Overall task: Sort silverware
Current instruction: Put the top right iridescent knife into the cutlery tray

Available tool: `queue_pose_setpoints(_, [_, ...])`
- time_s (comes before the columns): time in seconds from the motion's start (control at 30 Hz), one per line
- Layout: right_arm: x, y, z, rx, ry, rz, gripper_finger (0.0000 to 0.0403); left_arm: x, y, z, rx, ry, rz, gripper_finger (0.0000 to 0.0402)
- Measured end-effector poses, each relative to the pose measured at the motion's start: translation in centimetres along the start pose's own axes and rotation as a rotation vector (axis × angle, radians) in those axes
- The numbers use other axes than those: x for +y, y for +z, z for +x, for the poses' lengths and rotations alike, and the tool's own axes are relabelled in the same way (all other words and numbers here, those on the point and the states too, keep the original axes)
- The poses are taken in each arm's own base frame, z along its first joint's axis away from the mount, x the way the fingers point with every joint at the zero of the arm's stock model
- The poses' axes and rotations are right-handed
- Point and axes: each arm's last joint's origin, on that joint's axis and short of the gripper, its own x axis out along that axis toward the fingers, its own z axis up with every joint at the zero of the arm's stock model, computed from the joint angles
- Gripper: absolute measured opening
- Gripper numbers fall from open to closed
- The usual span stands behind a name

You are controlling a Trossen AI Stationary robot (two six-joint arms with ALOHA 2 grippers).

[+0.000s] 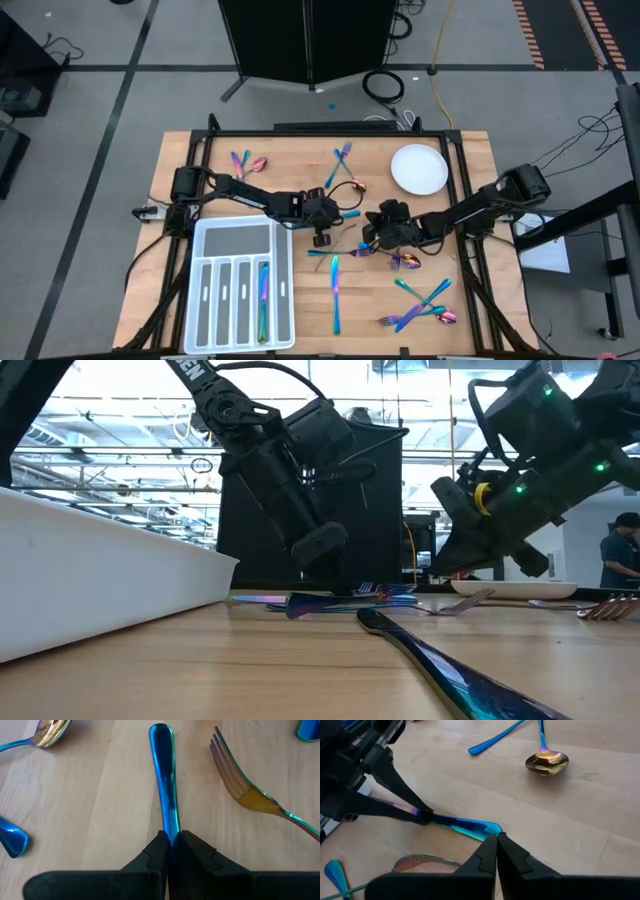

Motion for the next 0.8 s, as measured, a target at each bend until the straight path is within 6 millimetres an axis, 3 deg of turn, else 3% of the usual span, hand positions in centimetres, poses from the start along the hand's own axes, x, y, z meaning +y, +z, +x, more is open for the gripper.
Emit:
queue_pose_setpoints(0.53, [0.4, 0.8, 0.4, -0.062, 0.021, -0.07, 0.0006, 0.0, 0.7, -0.3, -0.016, -0.008, 0.022, 0.0048])
queue_pose_setpoints(0.8, [0.4, 1.9, 1.6, 0.073, 0.164, -0.289, 0.0099, 0.0, 0.7, -0.3, -0.012, -0.015, 0.025, 0.0048])
